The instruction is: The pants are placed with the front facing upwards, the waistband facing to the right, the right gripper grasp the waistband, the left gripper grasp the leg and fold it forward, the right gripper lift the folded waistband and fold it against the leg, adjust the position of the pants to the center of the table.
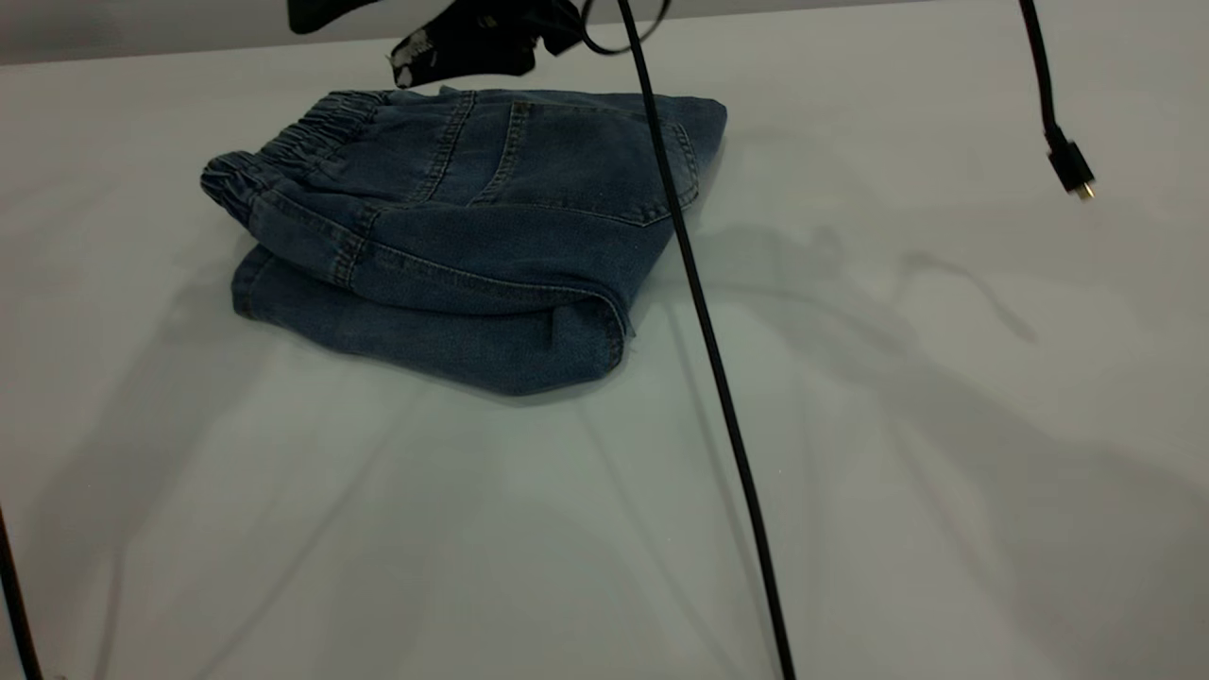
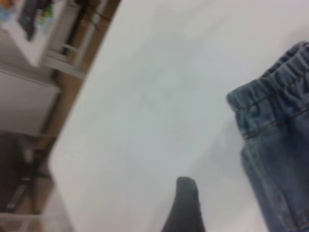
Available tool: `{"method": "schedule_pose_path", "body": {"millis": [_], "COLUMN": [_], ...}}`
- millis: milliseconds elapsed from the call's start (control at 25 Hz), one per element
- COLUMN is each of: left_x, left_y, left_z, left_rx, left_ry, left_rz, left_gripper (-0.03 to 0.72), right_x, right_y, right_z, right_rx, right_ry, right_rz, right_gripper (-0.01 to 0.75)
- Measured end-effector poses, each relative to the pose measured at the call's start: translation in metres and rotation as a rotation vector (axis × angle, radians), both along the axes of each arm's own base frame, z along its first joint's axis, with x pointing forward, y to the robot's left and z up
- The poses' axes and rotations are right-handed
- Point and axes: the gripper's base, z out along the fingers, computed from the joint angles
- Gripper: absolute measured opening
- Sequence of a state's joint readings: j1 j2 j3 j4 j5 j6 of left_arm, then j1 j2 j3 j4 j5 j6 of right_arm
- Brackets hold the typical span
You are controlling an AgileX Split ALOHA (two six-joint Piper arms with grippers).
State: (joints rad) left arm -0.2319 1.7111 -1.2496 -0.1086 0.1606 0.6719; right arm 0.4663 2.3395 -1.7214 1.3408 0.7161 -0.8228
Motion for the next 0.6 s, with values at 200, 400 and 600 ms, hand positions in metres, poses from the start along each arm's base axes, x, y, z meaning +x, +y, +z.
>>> {"method": "schedule_pose_path", "body": {"millis": [200,400,600], "left_x": [0.0,0.001,0.001], "left_y": [0.0,0.0,0.0], "left_z": [0.0,0.001,0.004], "left_rx": [0.001,-0.002,-0.008], "left_ry": [0.004,-0.012,-0.022], "left_rz": [0.0,0.001,0.003], "left_gripper": [0.292,0.292,0.292], "right_x": [0.001,0.006,0.008], "right_y": [0.016,0.009,0.0], "right_z": [0.014,0.012,0.001], "right_rx": [-0.144,-0.305,-0.429], "right_ry": [-0.05,-0.06,-0.067], "right_rz": [-0.007,-0.051,-0.059], "right_gripper": [0.498,0.485,0.482]}}
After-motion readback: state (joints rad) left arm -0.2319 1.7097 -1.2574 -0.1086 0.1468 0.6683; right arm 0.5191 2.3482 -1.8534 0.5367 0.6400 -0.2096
